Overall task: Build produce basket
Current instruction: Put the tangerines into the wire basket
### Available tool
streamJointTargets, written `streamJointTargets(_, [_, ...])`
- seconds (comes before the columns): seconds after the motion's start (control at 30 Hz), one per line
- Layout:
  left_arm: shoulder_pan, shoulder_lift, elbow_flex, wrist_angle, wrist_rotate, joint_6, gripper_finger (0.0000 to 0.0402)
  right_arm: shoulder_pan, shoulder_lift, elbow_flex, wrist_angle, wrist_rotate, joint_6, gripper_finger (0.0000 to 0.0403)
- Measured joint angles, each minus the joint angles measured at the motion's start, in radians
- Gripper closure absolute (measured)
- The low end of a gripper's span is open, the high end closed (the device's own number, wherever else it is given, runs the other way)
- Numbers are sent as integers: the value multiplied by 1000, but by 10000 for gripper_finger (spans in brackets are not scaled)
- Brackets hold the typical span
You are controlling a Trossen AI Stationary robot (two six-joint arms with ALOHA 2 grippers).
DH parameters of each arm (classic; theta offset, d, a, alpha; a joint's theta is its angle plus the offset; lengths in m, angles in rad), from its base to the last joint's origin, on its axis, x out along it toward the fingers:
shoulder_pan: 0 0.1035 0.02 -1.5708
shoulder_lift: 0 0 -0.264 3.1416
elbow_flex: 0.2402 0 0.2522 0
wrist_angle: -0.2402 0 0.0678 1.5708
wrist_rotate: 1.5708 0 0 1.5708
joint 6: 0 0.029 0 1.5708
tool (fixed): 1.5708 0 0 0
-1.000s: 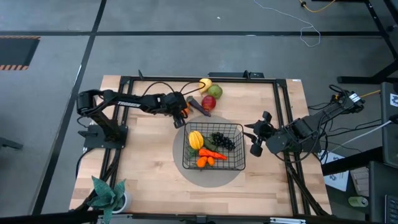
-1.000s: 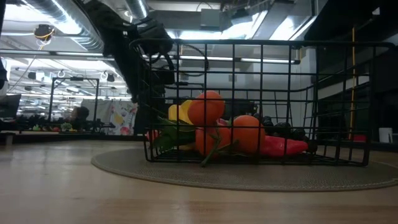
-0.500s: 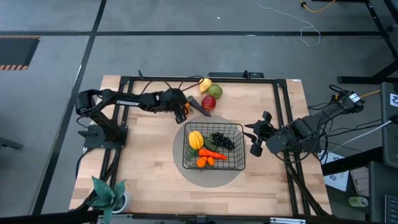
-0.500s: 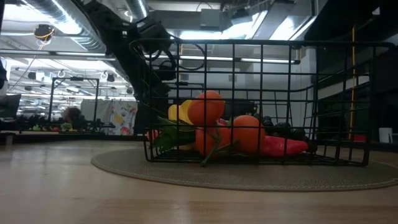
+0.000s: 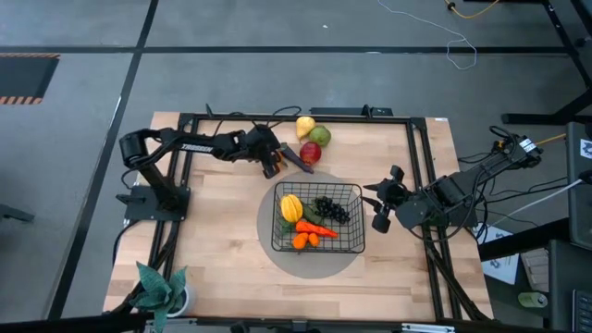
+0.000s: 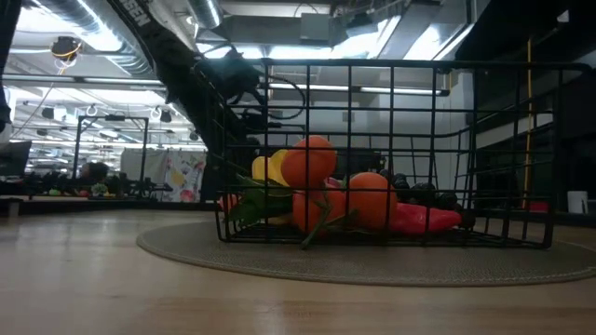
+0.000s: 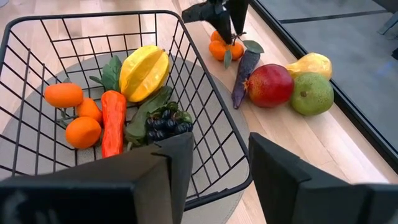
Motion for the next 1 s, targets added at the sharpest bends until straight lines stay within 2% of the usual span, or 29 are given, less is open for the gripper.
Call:
streamJointTargets(0.2, [0, 46, 0, 32, -29, -5, 231, 0, 0, 0, -1, 0, 2, 257])
streamJointTargets(0.3, [-8, 46, 0, 30, -47, -21, 248, 0, 0, 0, -1, 0, 0, 257])
streamJointTargets(0.4, [-24, 29, -1, 4, -111, -27, 292, 0, 0, 0, -3, 0, 0, 257])
streamJointTargets(0.5, [-49, 14, 0, -18, -239, -27, 362, 0, 0, 0, -4, 0, 0, 257])
streamJointTargets(0.57, [-66, -8, -2, -47, -322, -30, 389, 0, 0, 0, -4, 0, 1, 257])
streamJointTargets(0.73, [-124, -83, -1, -54, -440, -27, 397, 0, 0, 0, -4, 0, 2, 257])
streamJointTargets(1.0, [-248, -301, -1, -31, -460, -26, 399, 0, -1, -4, 5, 1, 2, 257])
